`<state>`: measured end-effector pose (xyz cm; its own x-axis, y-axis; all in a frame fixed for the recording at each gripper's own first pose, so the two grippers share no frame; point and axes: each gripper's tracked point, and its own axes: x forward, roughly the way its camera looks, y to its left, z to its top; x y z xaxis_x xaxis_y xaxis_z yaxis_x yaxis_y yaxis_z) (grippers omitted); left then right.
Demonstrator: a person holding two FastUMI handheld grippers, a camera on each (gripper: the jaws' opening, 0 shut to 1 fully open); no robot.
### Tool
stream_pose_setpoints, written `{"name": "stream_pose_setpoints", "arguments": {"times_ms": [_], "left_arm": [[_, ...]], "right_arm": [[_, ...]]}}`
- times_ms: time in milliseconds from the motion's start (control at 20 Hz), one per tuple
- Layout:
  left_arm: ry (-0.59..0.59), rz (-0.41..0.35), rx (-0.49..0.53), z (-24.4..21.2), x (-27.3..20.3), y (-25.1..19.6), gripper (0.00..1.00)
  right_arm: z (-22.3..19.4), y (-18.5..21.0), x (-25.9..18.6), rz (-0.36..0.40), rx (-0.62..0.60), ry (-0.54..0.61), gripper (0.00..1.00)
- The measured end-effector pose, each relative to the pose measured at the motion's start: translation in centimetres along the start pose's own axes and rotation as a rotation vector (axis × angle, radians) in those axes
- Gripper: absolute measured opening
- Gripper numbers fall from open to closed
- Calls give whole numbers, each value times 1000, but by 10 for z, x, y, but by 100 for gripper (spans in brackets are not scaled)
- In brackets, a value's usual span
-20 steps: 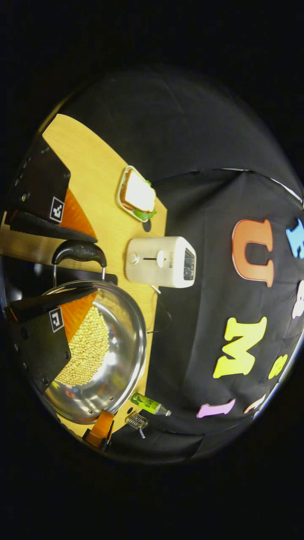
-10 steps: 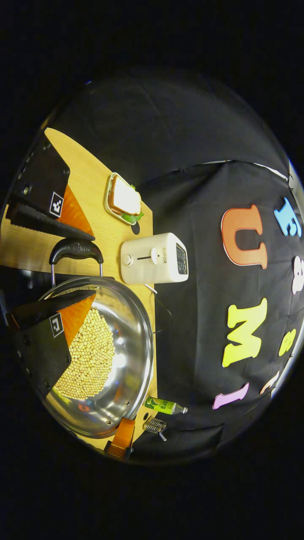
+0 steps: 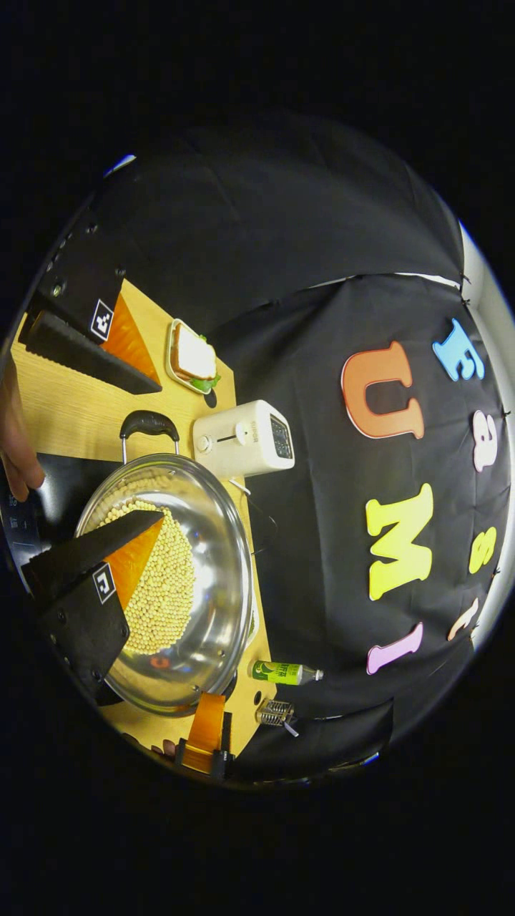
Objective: First push the handle of the pot to place it horizontally, then grasp the pot with both hands and set it on the induction cooktop.
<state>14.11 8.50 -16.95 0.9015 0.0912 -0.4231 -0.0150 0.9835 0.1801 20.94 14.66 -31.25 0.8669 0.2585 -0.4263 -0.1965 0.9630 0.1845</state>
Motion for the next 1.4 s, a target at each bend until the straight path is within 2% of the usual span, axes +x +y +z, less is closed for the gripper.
{"name": "stream_pose_setpoints", "arguments": {"times_ms": [150, 200, 300, 500, 550, 650, 800, 1000, 1150, 1350, 1400], "left_arm": [[-49, 43, -19, 12, -30, 6, 96], [-69, 53, -28, 17, -41, 7, 96], [-107, 68, -55, 29, -64, 7, 96], [-178, 102, -120, 55, -117, 4, 96], [-207, 107, -134, 64, -131, 3, 97], [-246, 102, -188, 73, -161, -5, 96], [-260, 76, -253, 75, -195, -21, 96], [-307, 93, -188, 86, -229, -31, 95], [-316, 69, -176, 94, -241, -48, 95], [-339, 69, -154, 107, -255, -54, 96], [-343, 67, -155, 110, -258, -57, 96]], "right_arm": [[10, 10, -38, 35, -27, -38, 95], [15, 8, -52, 29, -39, -55, 97], [24, 2, -77, 2, -70, -80, 94], [47, -13, -132, -36, -94, -161, 96], [54, -20, -147, -51, -96, -185, 100], [64, -27, -175, -63, -105, -230, 96], [82, -40, -219, -77, -129, -316, 96], [104, -60, -273, -138, -124, -440, 96], [114, -76, -306, -189, -115, -496, 95], [122, -104, -336, -268, -65, -519, 96], [123, -110, -343, -274, -49, -521, 100]]}}
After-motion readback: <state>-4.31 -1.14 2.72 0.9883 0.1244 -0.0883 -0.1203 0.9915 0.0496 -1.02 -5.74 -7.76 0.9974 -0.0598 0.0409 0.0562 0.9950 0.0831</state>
